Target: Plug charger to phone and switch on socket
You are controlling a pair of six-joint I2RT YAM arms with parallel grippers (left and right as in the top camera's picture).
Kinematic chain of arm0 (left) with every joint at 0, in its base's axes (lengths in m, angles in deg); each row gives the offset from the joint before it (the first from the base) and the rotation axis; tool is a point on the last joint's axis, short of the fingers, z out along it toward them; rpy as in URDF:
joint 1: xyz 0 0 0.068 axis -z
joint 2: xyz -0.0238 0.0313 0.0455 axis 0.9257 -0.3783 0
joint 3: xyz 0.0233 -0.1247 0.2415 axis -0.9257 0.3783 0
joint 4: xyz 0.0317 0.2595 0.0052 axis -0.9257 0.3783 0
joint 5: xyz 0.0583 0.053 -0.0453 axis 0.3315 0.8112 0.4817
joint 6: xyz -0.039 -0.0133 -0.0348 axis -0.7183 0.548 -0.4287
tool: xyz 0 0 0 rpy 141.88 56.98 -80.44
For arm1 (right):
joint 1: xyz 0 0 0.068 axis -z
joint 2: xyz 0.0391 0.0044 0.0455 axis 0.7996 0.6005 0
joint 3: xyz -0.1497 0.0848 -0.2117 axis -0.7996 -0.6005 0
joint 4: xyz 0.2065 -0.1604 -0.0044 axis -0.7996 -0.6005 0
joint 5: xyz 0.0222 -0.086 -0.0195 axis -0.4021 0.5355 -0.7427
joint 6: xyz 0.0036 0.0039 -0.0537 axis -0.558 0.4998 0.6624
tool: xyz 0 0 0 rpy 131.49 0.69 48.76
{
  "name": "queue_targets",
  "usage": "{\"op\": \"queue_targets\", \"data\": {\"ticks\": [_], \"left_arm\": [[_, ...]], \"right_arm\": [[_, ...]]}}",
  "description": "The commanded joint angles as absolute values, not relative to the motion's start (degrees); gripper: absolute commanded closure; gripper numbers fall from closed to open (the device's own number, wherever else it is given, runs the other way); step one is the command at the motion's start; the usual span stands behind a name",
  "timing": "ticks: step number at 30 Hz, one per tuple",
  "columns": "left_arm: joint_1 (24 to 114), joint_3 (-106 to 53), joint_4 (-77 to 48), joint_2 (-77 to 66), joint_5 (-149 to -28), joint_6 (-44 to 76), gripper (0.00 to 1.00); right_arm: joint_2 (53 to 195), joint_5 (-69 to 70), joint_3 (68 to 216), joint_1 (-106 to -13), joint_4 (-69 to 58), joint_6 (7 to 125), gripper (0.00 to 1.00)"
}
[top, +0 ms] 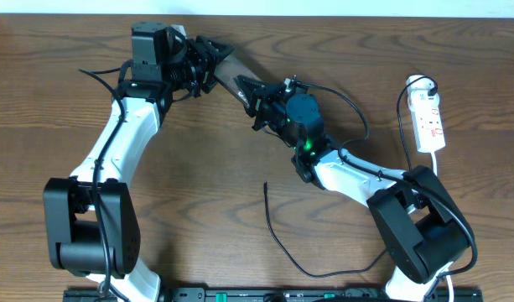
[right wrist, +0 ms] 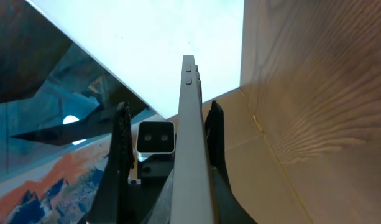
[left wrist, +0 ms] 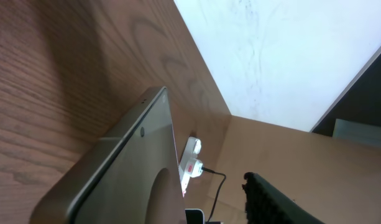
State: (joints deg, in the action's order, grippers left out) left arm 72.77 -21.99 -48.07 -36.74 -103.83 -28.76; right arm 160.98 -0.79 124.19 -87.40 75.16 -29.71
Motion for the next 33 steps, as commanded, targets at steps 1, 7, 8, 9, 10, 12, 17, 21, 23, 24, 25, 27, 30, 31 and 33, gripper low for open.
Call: {"op": "queue_targets", "data": {"ticks": [1, 7, 8, 9, 10, 12, 17, 21, 23, 24, 25, 27, 30, 31, 33], "left_arm": [[72.8, -22.2, -48.3, -37.0, -103.3, -28.9, 0.46], [72.8, -22.2, -48.3, -37.0, -103.1, -28.9, 0.48], [72.8, -22.2, -48.3, -37.0, -103.1, -28.9, 0.48], [72.8, -22.2, -48.3, -37.0, -103.1, -28.9, 0.48], [72.8, -22.2, -48.3, -37.0, -103.1, -28.9, 0.48], [72.8, -22.2, -48.3, -37.0, -103.1, -28.9, 0.48], [72.8, -22.2, -48.3, -37.1, -103.1, -28.9, 0.49], [72.8, -22.2, -48.2, -37.1, -103.1, -28.9, 0.54], [72.8, -22.1, -48.2, -37.1, -103.1, -28.9, 0.55], [72.8, -22.0, -48.2, -37.1, -103.1, -28.9, 0.57], [72.8, -21.8, -48.2, -37.1, -103.1, -28.9, 0.58], [72.8, -21.5, -48.2, -37.1, -103.0, -28.9, 0.61], [72.8, -21.4, -48.3, -37.1, -103.1, -28.9, 0.65], [72.8, -21.4, -48.3, -37.1, -103.0, -28.9, 0.67], [72.8, -21.4, -48.3, -37.1, -103.0, -28.7, 0.71]], "right_arm": [[160.8, 0.5, 125.1, -88.1, 76.5, -30.7, 0.98], [160.8, 0.8, 125.1, -88.8, 77.3, -32.8, 0.98], [160.8, 0.8, 125.1, -88.9, 77.4, -32.8, 0.99], [160.8, 0.8, 125.1, -88.9, 77.5, -32.8, 0.98], [160.8, 0.8, 125.1, -89.0, 77.4, -32.8, 0.99], [160.8, 0.8, 125.1, -89.1, 77.4, -32.9, 0.98], [160.8, 0.8, 125.1, -89.6, 77.4, -34.1, 0.98], [160.8, 0.8, 125.1, -89.7, 77.4, -34.1, 0.98], [160.8, 0.7, 125.1, -89.8, 77.4, -34.1, 0.98], [160.8, 0.7, 125.1, -89.8, 77.4, -34.1, 0.99], [160.8, 0.7, 125.1, -89.8, 77.4, -34.1, 0.98], [160.8, 0.7, 125.1, -89.9, 77.4, -34.1, 0.99], [160.8, 0.7, 125.1, -90.0, 77.4, -34.1, 0.98], [160.8, 0.7, 125.1, -90.0, 77.4, -34.1, 0.99], [160.8, 0.7, 125.1, -90.0, 77.4, -34.1, 0.98]]}}
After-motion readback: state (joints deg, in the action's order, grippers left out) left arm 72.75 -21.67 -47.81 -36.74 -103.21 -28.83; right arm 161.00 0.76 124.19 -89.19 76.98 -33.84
